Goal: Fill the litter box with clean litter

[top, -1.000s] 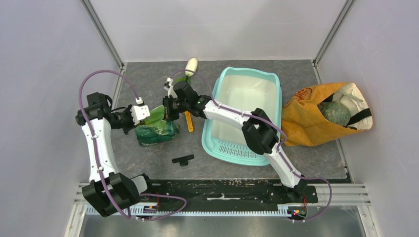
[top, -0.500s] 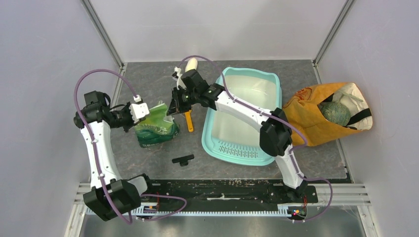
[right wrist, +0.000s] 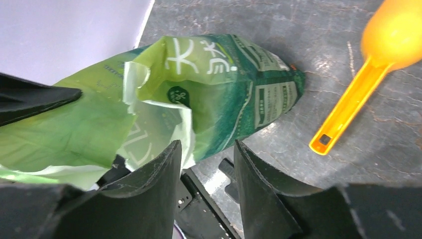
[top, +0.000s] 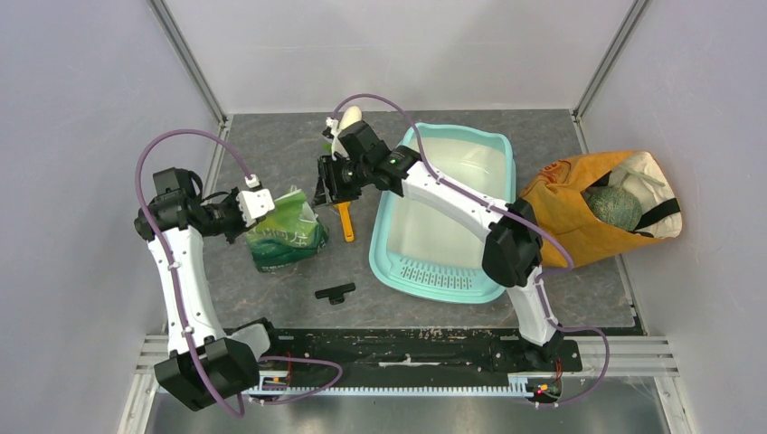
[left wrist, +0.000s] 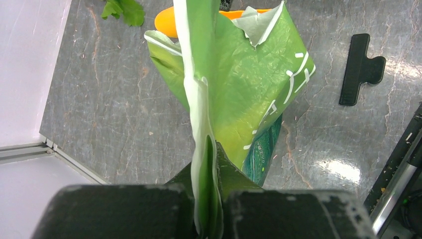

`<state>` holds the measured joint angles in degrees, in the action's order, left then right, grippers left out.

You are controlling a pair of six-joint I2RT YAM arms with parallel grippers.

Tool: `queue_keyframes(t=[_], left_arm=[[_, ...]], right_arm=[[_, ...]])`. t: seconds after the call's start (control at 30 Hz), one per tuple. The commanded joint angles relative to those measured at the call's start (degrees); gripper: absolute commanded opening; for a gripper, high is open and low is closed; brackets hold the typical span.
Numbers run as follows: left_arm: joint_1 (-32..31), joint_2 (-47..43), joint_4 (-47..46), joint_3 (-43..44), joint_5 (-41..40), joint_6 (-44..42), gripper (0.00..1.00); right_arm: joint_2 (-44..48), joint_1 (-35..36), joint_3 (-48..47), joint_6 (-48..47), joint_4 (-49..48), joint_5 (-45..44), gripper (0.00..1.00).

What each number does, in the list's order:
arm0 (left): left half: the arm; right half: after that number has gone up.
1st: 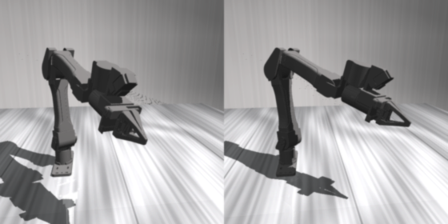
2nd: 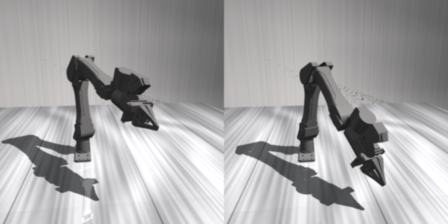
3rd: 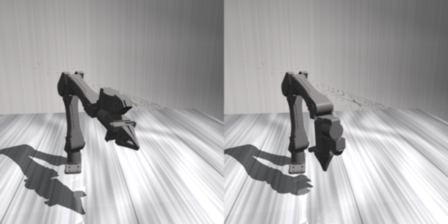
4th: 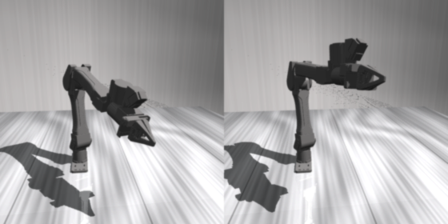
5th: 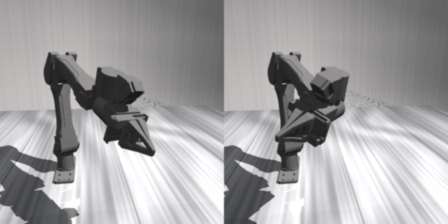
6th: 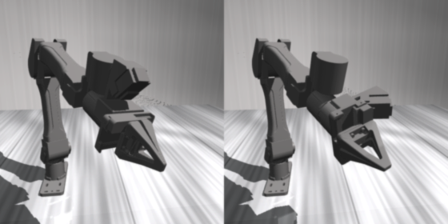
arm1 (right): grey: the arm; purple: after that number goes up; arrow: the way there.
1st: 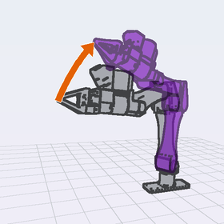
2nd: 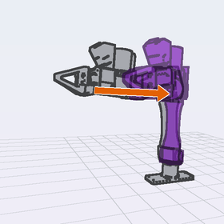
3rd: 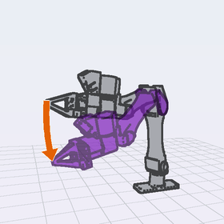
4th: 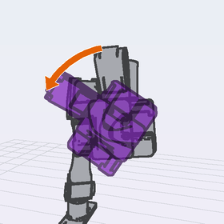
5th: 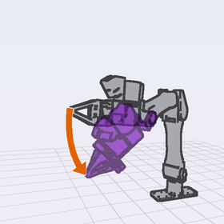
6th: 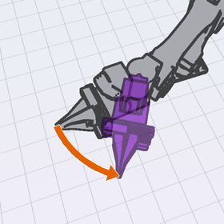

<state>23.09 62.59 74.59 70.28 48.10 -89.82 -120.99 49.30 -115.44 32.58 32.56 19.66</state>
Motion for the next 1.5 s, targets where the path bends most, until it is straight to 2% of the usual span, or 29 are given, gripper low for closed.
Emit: queue_keyframes(t=[0.0,0.17,0.33,0.4,0.43,0.6,0.77,1.13,1.37,1.4,1.47], left_arm=[[-0.1,-1.4,-1.5,1.0,0.5,1.1,0.02],[-0.1,-1.3,-1.6,0.9,0.5,0.7,0.02],[-0.1,-1.2,-2.0,1.2,0.4,0.6,0.02],[-0.1,-1.2,-2.1,1.2,0.4,0.6,0.02],[-0.1,-1.2,-2.1,1.2,0.3,0.6,0.02],[-0.1,-1.1,-3.0,0.8,-0.3,0.9,0.02],[-0.1,-1.5,-4.5,0.5,-1.4,2.1,0.02],[-0.1,-2.5,-4.5,1.0,-2.7,1.3,0.02],[-0.1,-3.0,-4.8,1.3,-1.2,0.1,0.02],[-0.1,-3.0,-3.6,1.5,-0.8,-1.2,0.02],[-0.1,-3.2,-1.1,1.6,0.0,-4.4,0.06]], right_arm=[[-1.3,0.5,-4.1,1.4,-3.6,4.1,0.50],[-4.8,1.1,-6.3,3.5,-5.2,6.8,0.51],[-6.6,1.9,-6.7,3.2,-3.7,4.3,0.58],[-6.7,1.9,-6.6,2.8,-3.4,4.3,0.58],[-6.5,1.9,-6.6,2.8,-3.4,4.4,0.54],[-4.6,1.9,-6.7,2.4,-4.3,4.8,0.00],[-0.9,1.9,-7.7,-1.2,-2.4,0.4,0.00],[-0.3,1.9,-17.0,-6.1,12.1,-13.5,0.00],[-0.5,3.1,-16.9,-7.2,14.0,-12.7,0.00],[-0.6,3.4,-17.2,-7.3,13.9,-12.5,0.06],[-0.5,3.6,-17.6,-7.3,13.7,-12.8,0.28]])
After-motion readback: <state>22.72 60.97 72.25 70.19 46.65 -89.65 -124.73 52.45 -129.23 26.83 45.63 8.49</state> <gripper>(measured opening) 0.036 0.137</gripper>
